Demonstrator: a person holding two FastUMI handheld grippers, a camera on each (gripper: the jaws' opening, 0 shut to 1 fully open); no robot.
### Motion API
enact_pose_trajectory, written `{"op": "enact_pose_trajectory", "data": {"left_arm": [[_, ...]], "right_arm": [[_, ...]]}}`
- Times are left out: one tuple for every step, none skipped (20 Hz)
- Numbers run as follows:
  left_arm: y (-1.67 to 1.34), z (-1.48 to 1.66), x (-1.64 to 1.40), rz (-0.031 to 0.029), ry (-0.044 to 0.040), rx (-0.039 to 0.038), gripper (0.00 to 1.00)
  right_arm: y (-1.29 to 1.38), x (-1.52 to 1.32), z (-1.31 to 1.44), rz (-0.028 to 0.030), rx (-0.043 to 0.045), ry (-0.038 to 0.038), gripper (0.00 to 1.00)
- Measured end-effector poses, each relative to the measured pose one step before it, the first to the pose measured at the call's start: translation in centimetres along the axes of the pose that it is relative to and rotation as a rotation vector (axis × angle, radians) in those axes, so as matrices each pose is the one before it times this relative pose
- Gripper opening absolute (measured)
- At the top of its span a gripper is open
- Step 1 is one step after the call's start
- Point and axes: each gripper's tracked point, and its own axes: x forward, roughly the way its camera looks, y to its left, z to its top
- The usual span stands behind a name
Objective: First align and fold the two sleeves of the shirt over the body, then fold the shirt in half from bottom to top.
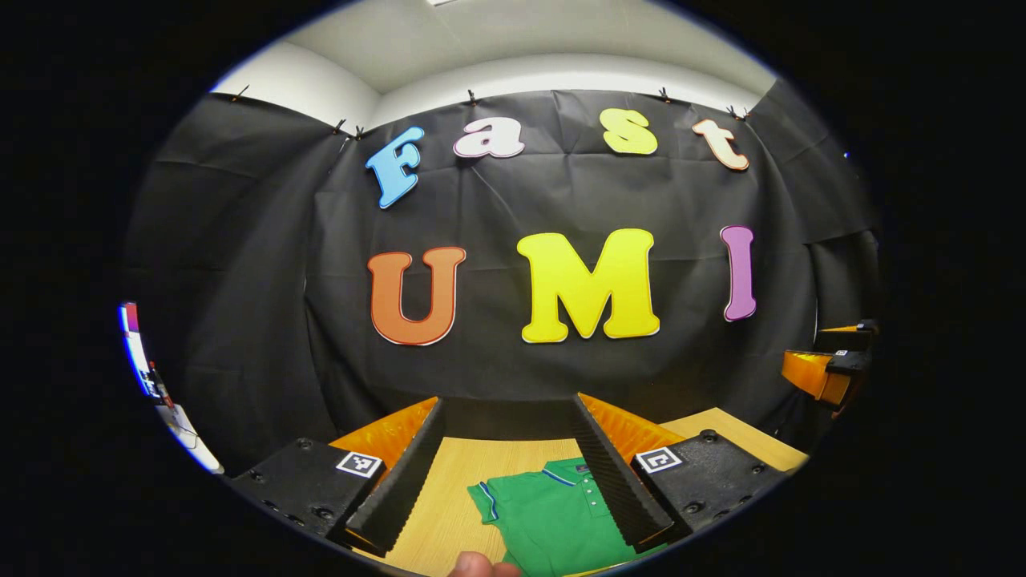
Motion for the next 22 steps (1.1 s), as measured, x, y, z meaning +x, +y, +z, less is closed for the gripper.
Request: {"op": "enact_pose_trajectory", "data": {"left_arm": [[-0.013,-0.067,0.0,0.00222,0.00122,-0.00141,0.99],[0.031,-0.099,0.026,0.0025,0.00278,-0.0008,0.99],[0.05,0.01,0.026,0.00267,0.00251,-0.00061,0.99],[-0.015,-0.06,-0.109,0.00262,0.0018,-0.00097,0.99],[0.093,-0.001,0.08,0.00189,0.0015,-0.00019,0.99],[-0.012,-0.078,0.044,0.0023,0.00088,0.00041,0.99],[0.024,0.029,0.032,0.00424,0.0007,0.0022,0.99],[0.104,-0.028,0.104,0.00426,0.00081,0.00301,0.99],[0.033,0.035,0.077,0.00401,0.00261,0.003,0.99],[0.011,-0.064,0.046,0.00583,-0.00046,-0.00041,0.99],[-0.007,-0.081,0.202,0.00902,0.00149,-0.00116,0.99],[0.041,-0.211,0.135,0.00751,0.00523,0.00033,0.99],[-0.036,-0.119,0.099,0.00925,0.00396,0.00163,0.99],[-0.07,0.055,0.19,0.00741,0.00145,0.00129,0.99],[-0.093,0.082,0.014,0.00479,0.00052,0.0019,0.99],[-0.029,-0.056,0.107,0.00421,-0.00036,0.00191,0.99],[-0.059,0.067,0.026,0.00491,0.00083,0.0032,0.99],[0.258,0.086,0.16,0.00794,0.0005,0.00416,0.99],[0.094,-0.021,0.116,0.00748,0.00233,0.00251,0.99],[-0.048,-0.182,0.11,0.00472,0.00251,-0.00049,0.99],[0.087,-0.183,0.075,0.00677,0.01011,-0.00377,0.99],[0.041,-0.338,-0.095,0.00719,0.01047,-0.00054,0.99]], "right_arm": [[-0.138,0.188,-0.254,0.00151,-0.00252,0.00441,0.94],[-0.165,0.221,-0.189,0.00198,-0.00575,0.00418,0.95],[-0.144,0.213,-0.227,0.00061,-0.00571,0.00658,0.94],[-0.184,0.307,-0.315,0.00312,-0.00214,0.00997,0.96],[-0.163,0.42,-0.5,0.00513,0.00259,0.01352,0.95],[-0.211,0.454,-0.605,0.00274,0.00104,0.0165,0.95],[-0.27,0.526,-0.764,0.00129,-0.00063,0.01843,0.95],[-0.235,0.686,-0.828,0.00197,-0.00346,0.02305,0.95],[-0.253,0.701,-1.169,0.00255,-0.0053,0.02494,0.95],[-0.136,0.96,-1.358,0.00728,-0.00898,0.033,0.95],[-0.032,0.803,-1.424,0.0088,-0.00896,0.03683,0.95],[-0.018,0.938,-1.287,0.01163,-0.00406,0.0346,0.97],[-0.128,0.998,-1.248,0.0087,-0.00233,0.03316,0.95],[-0.196,1.083,-0.92,0.00337,-0.00037,0.02568,0.95],[-0.284,0.882,-0.762,0.00212,-0.00045,0.02201,0.95],[-0.31,1.055,-0.61,-0.00127,0.00002,0.01955,0.95],[-0.263,1.066,-0.42,-0.00031,0.00294,0.01549,0.95],[-0.286,1.104,-0.258,-0.00124,0.00338,0.01179,0.95],[-0.189,1.053,-0.493,0.0014,0.01062,0.01725,0.97],[-0.116,1.002,-0.301,-0.00025,0.01789,0.01813,0.95],[-0.066,0.783,-0.433,0.00361,0.01641,0.01443,0.95],[-0.167,1.09,-0.555,-0.00092,0.00434,0.02026,0.95]]}}
